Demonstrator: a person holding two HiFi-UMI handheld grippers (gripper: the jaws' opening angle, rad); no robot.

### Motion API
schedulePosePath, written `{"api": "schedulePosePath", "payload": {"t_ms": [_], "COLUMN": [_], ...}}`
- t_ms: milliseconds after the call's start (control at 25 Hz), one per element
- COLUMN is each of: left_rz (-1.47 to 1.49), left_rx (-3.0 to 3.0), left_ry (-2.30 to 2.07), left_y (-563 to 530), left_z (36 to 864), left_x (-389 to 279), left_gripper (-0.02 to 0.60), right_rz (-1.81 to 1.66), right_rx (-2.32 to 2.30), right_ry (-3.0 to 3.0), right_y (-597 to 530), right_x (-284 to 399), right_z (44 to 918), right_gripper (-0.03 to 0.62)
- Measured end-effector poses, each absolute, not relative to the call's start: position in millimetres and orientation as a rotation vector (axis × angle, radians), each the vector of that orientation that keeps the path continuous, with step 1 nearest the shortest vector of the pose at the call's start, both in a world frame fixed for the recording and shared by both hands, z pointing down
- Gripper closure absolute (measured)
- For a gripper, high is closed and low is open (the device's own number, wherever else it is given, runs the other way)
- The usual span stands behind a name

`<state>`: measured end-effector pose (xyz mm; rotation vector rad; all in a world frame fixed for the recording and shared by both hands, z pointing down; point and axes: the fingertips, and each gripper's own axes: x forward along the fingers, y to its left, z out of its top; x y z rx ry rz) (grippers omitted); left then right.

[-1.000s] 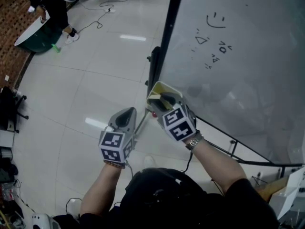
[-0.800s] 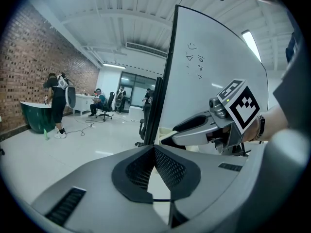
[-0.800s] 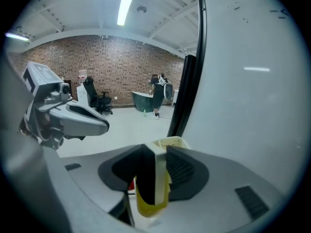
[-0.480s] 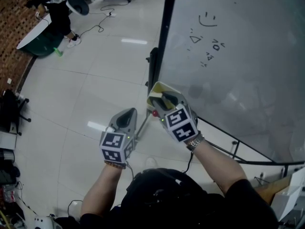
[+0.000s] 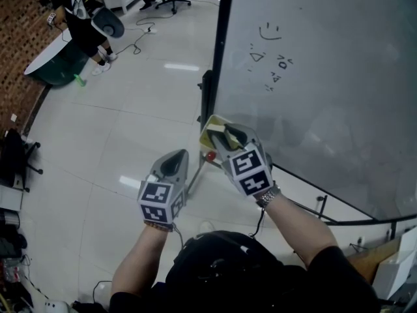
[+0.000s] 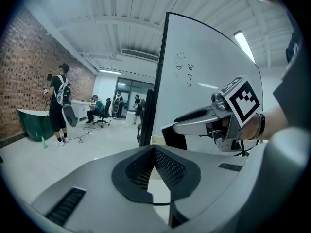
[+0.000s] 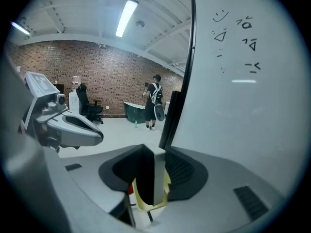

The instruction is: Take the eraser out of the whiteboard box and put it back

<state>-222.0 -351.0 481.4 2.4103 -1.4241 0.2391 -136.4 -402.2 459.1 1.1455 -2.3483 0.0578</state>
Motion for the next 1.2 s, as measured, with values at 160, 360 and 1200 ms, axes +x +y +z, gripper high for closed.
{"api": "schedulePosePath", "payload": {"t_ms": [160,360,1200], "left_rz": [0.234,0.233,0.240], "left_rx": [2.426,2.452,2.447], "left_ry": [-1.429,-1.428,-1.495], "left_y": [-347.3,-342.9,-282.7], "left_z": [473.9,464.6,444.6], "left_x": [-221.7,-218.0,-170.5], "left_gripper": [0.581,0.581,0.581], "right_rz": [0.028,-0.004,-0.001], "right_rx": [1.177,1.216,1.178], "right_ry": [-2.367,-2.391,-2.487], "right_y": [-397.1,-390.3,-322.3], "right_x": [-134.2,-129.1,-87.8], "right_z": [443.0,422.8,401.7], "right_gripper": [0.419,0.421,0.422]}}
